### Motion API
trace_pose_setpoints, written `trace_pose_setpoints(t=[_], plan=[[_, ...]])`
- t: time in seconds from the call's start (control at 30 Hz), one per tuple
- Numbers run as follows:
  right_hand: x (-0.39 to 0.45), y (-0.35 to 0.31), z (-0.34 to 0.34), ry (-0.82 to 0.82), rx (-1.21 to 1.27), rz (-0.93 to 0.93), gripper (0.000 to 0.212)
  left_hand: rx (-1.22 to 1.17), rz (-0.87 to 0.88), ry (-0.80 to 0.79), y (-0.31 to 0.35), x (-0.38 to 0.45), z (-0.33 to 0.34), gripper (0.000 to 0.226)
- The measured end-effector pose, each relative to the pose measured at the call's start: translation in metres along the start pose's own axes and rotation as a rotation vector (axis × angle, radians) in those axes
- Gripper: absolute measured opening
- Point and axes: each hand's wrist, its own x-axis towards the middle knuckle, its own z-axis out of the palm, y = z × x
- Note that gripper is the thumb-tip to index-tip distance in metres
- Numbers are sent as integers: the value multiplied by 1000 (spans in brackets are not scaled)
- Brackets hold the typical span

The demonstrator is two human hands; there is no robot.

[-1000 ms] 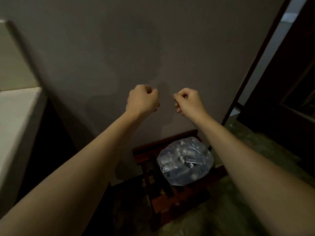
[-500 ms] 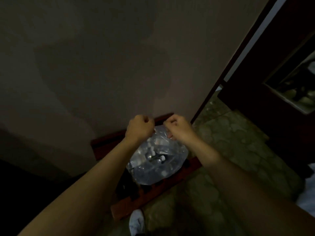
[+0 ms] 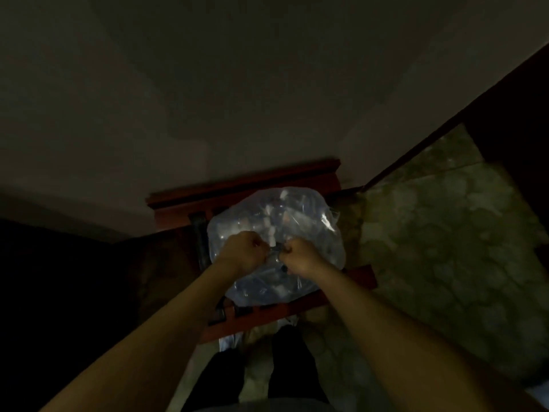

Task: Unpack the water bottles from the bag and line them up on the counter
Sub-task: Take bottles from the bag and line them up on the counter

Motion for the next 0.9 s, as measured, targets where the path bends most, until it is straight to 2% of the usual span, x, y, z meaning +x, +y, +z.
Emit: trace_pose_setpoints(t=[0.17, 0.23, 0.37, 0.43, 0.53, 0.67, 0.9], plan=[[52, 34, 21, -108, -169, 32, 28, 65, -104, -34, -16, 31, 20, 18], [72, 44, 27, -111, -249, 17, 14, 146, -100, -48, -15, 41, 31, 26], [104, 57, 37, -65, -370, -45, 31, 253, -74, -47, -17, 52, 55, 33], [119, 64, 42, -107, -399, -20, 37, 269, -77, -49, -23, 59, 65, 34], [131, 77, 51, -219, -401, 5, 36, 310, -78, -47, -31, 71, 76, 34], [139, 86, 57, -145, -430, -6, 39, 311, -48, -25, -37, 80, 83, 32], [139, 84, 55, -186, -509, 77, 37, 309, -28, 7, -59, 96, 87, 28]])
